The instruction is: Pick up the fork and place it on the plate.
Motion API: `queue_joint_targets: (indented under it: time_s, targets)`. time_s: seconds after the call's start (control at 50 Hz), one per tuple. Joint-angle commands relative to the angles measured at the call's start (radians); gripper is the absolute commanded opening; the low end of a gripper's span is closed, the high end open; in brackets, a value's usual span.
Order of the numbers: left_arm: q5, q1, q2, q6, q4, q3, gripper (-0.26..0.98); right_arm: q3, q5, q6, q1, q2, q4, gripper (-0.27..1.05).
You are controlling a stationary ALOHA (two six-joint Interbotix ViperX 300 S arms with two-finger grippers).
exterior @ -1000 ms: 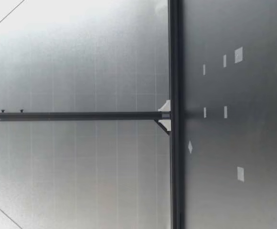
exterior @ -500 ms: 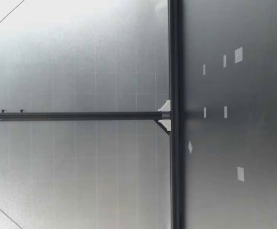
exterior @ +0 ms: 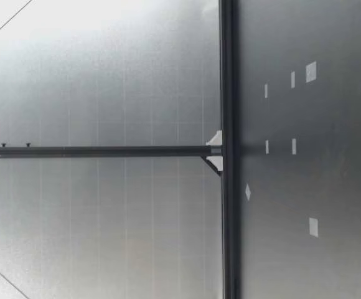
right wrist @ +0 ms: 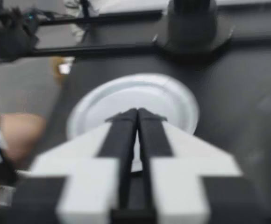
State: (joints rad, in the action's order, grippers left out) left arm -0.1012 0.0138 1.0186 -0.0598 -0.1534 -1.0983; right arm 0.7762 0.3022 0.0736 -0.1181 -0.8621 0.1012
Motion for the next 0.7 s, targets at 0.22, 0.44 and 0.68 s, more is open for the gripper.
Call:
queue_joint_targets:
  time_s: [0.22, 0.44, 0.68]
  targets:
    - [-0.035, 0.002, -0.005, -0.012, -0.009, 0.006, 0.42, 0.02, -0.132, -0.425, 0.014, 0.172, 0.301, 0.72]
    - [-0.087, 0.002, 0.0, -0.002, -0.009, 0.0, 0.55, 0.067, -0.169, -0.529, 0.014, 0.29, 0.337, 0.69]
    - [-0.163, 0.003, -0.005, -0.018, -0.017, -0.011, 0.55, 0.19, -0.195, -0.482, -0.029, 0.291, 0.225, 0.67]
